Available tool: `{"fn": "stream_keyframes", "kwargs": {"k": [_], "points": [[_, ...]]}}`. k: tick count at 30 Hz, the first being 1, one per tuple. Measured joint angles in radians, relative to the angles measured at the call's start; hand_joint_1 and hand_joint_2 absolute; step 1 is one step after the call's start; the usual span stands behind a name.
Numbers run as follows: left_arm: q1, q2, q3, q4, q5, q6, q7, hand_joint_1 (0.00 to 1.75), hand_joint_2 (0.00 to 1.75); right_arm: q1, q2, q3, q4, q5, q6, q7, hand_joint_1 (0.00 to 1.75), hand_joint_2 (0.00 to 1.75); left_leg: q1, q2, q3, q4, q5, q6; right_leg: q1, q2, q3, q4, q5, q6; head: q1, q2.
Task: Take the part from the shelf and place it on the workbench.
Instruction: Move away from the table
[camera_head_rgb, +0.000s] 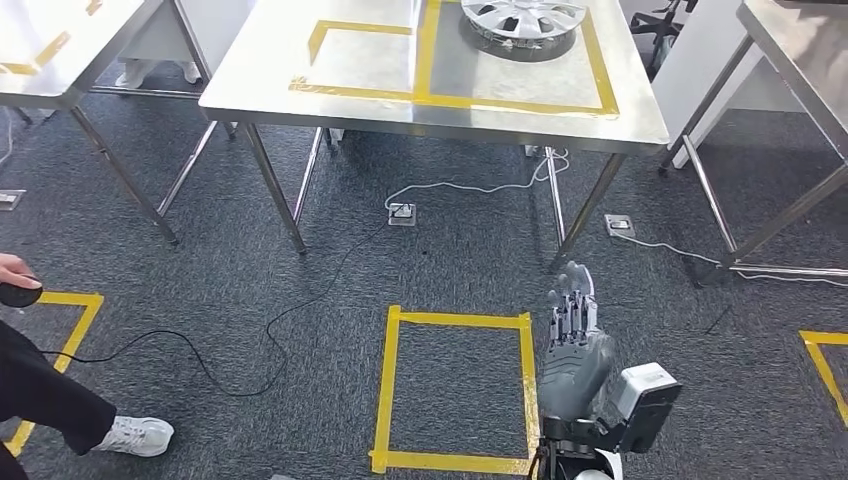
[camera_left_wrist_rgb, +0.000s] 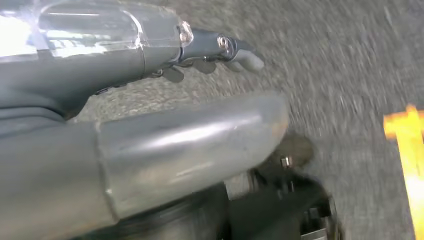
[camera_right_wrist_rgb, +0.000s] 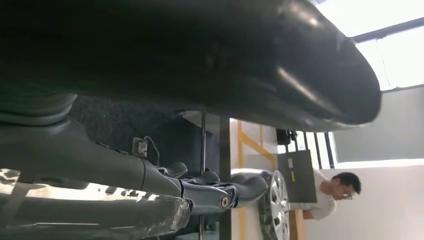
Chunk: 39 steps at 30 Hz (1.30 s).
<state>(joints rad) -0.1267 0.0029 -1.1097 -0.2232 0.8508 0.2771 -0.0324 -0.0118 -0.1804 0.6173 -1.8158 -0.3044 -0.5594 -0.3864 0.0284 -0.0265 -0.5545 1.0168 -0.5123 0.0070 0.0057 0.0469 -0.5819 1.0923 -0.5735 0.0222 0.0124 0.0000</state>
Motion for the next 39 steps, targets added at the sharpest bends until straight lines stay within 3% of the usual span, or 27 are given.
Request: {"fn": "stream_keyframes", "kwargs": {"k": [2, 3, 4, 5, 6, 8, 10, 12, 14, 16, 18, 19, 20, 21, 23, 24, 25, 27, 28, 30, 32, 33, 34, 35, 36, 37, 39], "points": [[0.002, -0.001, 0.000, 0.000, 0.004, 0.007, -0.005, 0.00, 0.00, -0.005, 0.000, 0.000, 0.001, -0.001, 0.002, 0.000, 0.00, 0.00, 0.000, 0.040, 0.000, 0.000, -0.002, 0.002, -0.009, -0.034, -0.065, 0.128, -0.054, 0.015, 0.018, 0.000], [0.002, -0.001, 0.000, 0.000, 0.007, 0.010, -0.011, 0.00, 0.00, -0.006, 0.000, 0.000, 0.001, -0.001, 0.005, 0.000, 0.00, 0.00, 0.000, 0.058, 0.000, 0.000, -0.003, 0.002, -0.013, -0.040, -0.086, 0.167, -0.060, 0.020, 0.022, 0.000], [0.001, 0.000, 0.000, 0.000, 0.009, 0.012, -0.020, 0.00, 0.00, -0.007, 0.000, -0.001, 0.002, 0.000, 0.008, 0.000, 0.00, 0.00, 0.000, 0.075, 0.000, 0.000, -0.003, 0.001, -0.018, -0.045, -0.090, 0.172, -0.047, 0.023, 0.025, 0.000], [0.000, -0.001, 0.000, 0.000, 0.011, 0.012, -0.029, 0.00, 0.00, -0.009, 0.000, -0.002, 0.003, 0.002, 0.011, 0.000, 0.00, 0.00, 0.001, 0.089, 0.001, 0.000, -0.004, 0.000, -0.022, -0.051, -0.074, 0.139, -0.017, 0.025, 0.028, 0.000], [-0.002, -0.002, 0.000, 0.000, 0.011, 0.010, -0.038, 0.00, 0.00, -0.011, -0.001, -0.002, 0.003, 0.005, 0.015, 0.000, 0.00, 0.00, 0.001, 0.102, 0.003, 0.000, -0.005, -0.002, -0.024, -0.062, -0.043, 0.075, 0.023, 0.026, 0.031, 0.000], [-0.005, -0.009, 0.000, 0.000, 0.011, 0.010, -0.044, 0.00, 0.00, -0.018, -0.003, -0.003, 0.000, 0.011, 0.019, 0.000, 0.00, 0.00, 0.000, 0.120, 0.006, 0.000, -0.007, -0.010, -0.018, -0.099, 0.018, -0.050, 0.072, 0.020, 0.038, 0.000], [-0.006, -0.016, 0.000, 0.000, 0.014, 0.012, -0.041, 0.00, 0.00, -0.023, -0.003, -0.004, -0.004, 0.015, 0.021, 0.003, 0.00, 0.00, -0.002, 0.137, 0.009, -0.002, -0.007, -0.022, -0.009, -0.114, 0.035, -0.094, 0.076, 0.006, 0.040, 0.000], [-0.006, -0.021, 0.000, 0.000, 0.018, 0.015, -0.039, 0.00, 0.00, -0.022, -0.004, -0.006, -0.005, 0.017, 0.023, 0.007, 0.00, 0.00, 0.000, 0.146, 0.014, -0.005, -0.008, -0.035, -0.007, -0.096, 0.033, -0.100, 0.081, -0.012, 0.038, 0.000], [-0.007, -0.021, 0.001, 0.000, 0.020, 0.017, -0.033, 0.00, 0.00, -0.024, -0.005, -0.012, -0.007, 0.018, 0.025, 0.010, 0.00, 0.00, 0.004, 0.091, 0.005, 0.024, -0.036, -0.043, -0.009, -0.079, 0.036, -0.111, 0.091, -0.029, 0.032, 0.000], [-0.006, -0.017, 0.001, 0.000, 0.022, 0.018, -0.024, 0.00, 0.00, -0.026, -0.004, -0.018, -0.008, 0.018, 0.029, 0.010, 0.00, 0.00, 0.003, 0.025, -0.043, 0.134, -0.099, -0.040, -0.008, -0.060, 0.037, -0.116, 0.098, -0.042, 0.014, 0.000], [-0.001, -0.011, 0.001, 0.000, 0.026, 0.018, -0.016, 0.00, 0.00, -0.026, -0.004, -0.023, -0.008, 0.018, 0.035, 0.010, 0.00, 0.00, -0.003, 0.017, -0.101, 0.252, -0.141, -0.035, 0.000, -0.035, 0.035, -0.114, 0.099, -0.048, -0.003, 0.000], [0.000, -0.009, 0.001, 0.000, 0.027, 0.018, -0.015, 0.00, 0.00, -0.025, -0.004, -0.025, -0.008, 0.018, 0.036, 0.010, 0.00, 0.00, -0.006, 0.019, -0.112, 0.271, -0.136, -0.032, 0.004, -0.022, 0.034, -0.112, 0.099, -0.049, -0.008, 0.000], [0.001, -0.008, 0.001, 0.000, 0.028, 0.018, -0.014, 0.00, 0.00, -0.025, -0.004, -0.027, -0.008, 0.018, 0.037, 0.010, 0.00, 0.00, -0.008, 0.017, -0.105, 0.250, -0.111, -0.028, 0.007, -0.008, 0.034, -0.109, 0.099, -0.050, -0.011, 0.000], [0.001, -0.007, 0.001, 0.001, 0.028, 0.017, -0.015, 0.00, 0.00, -0.026, -0.004, -0.029, -0.008, 0.018, 0.038, 0.010, 0.00, 0.00, -0.010, 0.005, -0.082, 0.196, -0.073, -0.022, 0.008, 0.006, 0.034, -0.105, 0.098, -0.049, -0.013, 0.000], [0.001, -0.006, 0.001, 0.001, 0.028, 0.017, -0.020, 0.00, 0.00, -0.027, -0.004, -0.031, -0.008, 0.019, 0.040, 0.010, 0.00, 0.00, -0.008, -0.057, -0.026, 0.072, -0.017, -0.010, 0.009, 0.032, 0.029, -0.093, 0.092, -0.046, -0.017, 0.000], [0.001, -0.006, 0.001, 0.000, 0.028, 0.017, -0.024, 0.00, 0.00, -0.028, -0.004, -0.032, -0.008, 0.019, 0.041, 0.010, 0.00, 0.00, -0.008, -0.083, -0.008, 0.034, -0.007, -0.007, 0.007, 0.045, 0.024, -0.087, 0.091, -0.041, -0.018, 0.000], [0.002, -0.007, 0.001, 0.000, 0.028, 0.017, -0.029, 0.00, 0.00, -0.029, -0.003, -0.033, -0.008, 0.019, 0.042, 0.010, 0.00, 0.00, -0.008, -0.095, -0.001, 0.019, -0.009, -0.005, 0.005, 0.058, 0.018, -0.083, 0.091, -0.036, -0.017, 0.000], [0.002, -0.010, 0.001, 0.000, 0.028, 0.017, -0.037, 0.00, 0.00, -0.031, -0.002, -0.034, -0.008, 0.021, 0.045, 0.010, 0.00, 0.00, -0.008, -0.068, 0.002, 0.012, -0.007, -0.002, -0.001, 0.088, 0.008, -0.082, 0.094, -0.023, -0.017, 0.000], [0.002, -0.011, 0.001, 0.000, 0.028, 0.017, -0.039, 0.00, 0.00, -0.030, -0.002, -0.034, -0.008, 0.023, 0.045, 0.010, 0.00, 0.00, -0.007, -0.051, 0.005, 0.007, -0.006, 0.002, 0.000, 0.085, 0.003, -0.078, 0.093, -0.018, -0.017, 0.000], [0.001, -0.014, 0.001, 0.000, 0.028, 0.017, -0.041, 0.00, 0.00, -0.033, -0.002, -0.035, -0.009, 0.029, 0.045, 0.010, 0.00, 0.00, -0.003, -0.009, 0.011, -0.001, -0.003, 0.008, 0.001, 0.029, -0.028, -0.018, 0.056, -0.006, -0.004, 0.000], [0.003, -0.015, 0.001, 0.000, 0.029, 0.017, -0.040, 0.00, 0.00, -0.036, -0.001, -0.034, -0.010, 0.032, 0.045, 0.011, 0.00, 0.00, -0.006, 0.033, 0.013, -0.003, -0.006, 0.010, -0.005, -0.031, -0.089, 0.106, -0.005, 0.010, 0.014, 0.000], [0.004, -0.014, 0.001, 0.000, 0.029, 0.016, -0.038, 0.00, 0.00, -0.035, -0.001, -0.034, -0.009, 0.032, 0.045, 0.011, 0.00, 0.00, -0.006, 0.054, 0.013, -0.003, -0.008, 0.010, -0.010, -0.041, -0.115, 0.159, -0.024, 0.015, 0.019, 0.000], [0.004, -0.014, 0.001, 0.001, 0.030, 0.016, -0.036, 0.00, 0.00, -0.032, 0.000, -0.034, -0.008, 0.032, 0.045, 0.012, 0.00, 0.00, -0.006, 0.072, 0.013, -0.002, -0.010, 0.008, -0.014, -0.045, -0.126, 0.182, -0.024, 0.019, 0.022, 0.000], [0.003, -0.014, 0.001, 0.001, 0.030, 0.016, -0.033, 0.00, 0.00, -0.030, 0.000, -0.034, -0.006, 0.032, 0.044, 0.012, 0.00, 0.00, -0.006, 0.087, 0.014, -0.002, -0.012, 0.006, -0.017, -0.049, -0.120, 0.170, -0.006, 0.020, 0.025, 0.000], [0.002, -0.014, 0.001, 0.001, 0.030, 0.015, -0.031, 0.00, 0.00, -0.028, 0.000, -0.035, -0.005, 0.032, 0.044, 0.012, 0.00, 0.00, -0.006, 0.100, 0.016, -0.002, -0.014, 0.003, -0.018, -0.055, -0.092, 0.118, 0.028, 0.019, 0.028, 0.000], [0.000, -0.015, 0.001, 0.001, 0.030, 0.014, -0.030, 0.00, 0.00, -0.027, 0.000, -0.035, -0.004, 0.033, 0.044, 0.012, 0.00, 0.00, -0.006, 0.111, 0.019, -0.003, -0.016, 0.000, -0.016, -0.070, -0.056, 0.046, 0.060, 0.015, 0.031, 0.000], [-0.004, -0.017, 0.001, 0.000, 0.030, 0.013, -0.029, 0.00, 0.00, -0.027, 0.000, -0.035, -0.005, 0.033, 0.044, 0.012, 0.00, 0.00, -0.009, 0.129, 0.022, -0.004, -0.019, -0.007, -0.006, -0.100, 0.003, -0.068, 0.094, -0.001, 0.037, 0.000]]}}
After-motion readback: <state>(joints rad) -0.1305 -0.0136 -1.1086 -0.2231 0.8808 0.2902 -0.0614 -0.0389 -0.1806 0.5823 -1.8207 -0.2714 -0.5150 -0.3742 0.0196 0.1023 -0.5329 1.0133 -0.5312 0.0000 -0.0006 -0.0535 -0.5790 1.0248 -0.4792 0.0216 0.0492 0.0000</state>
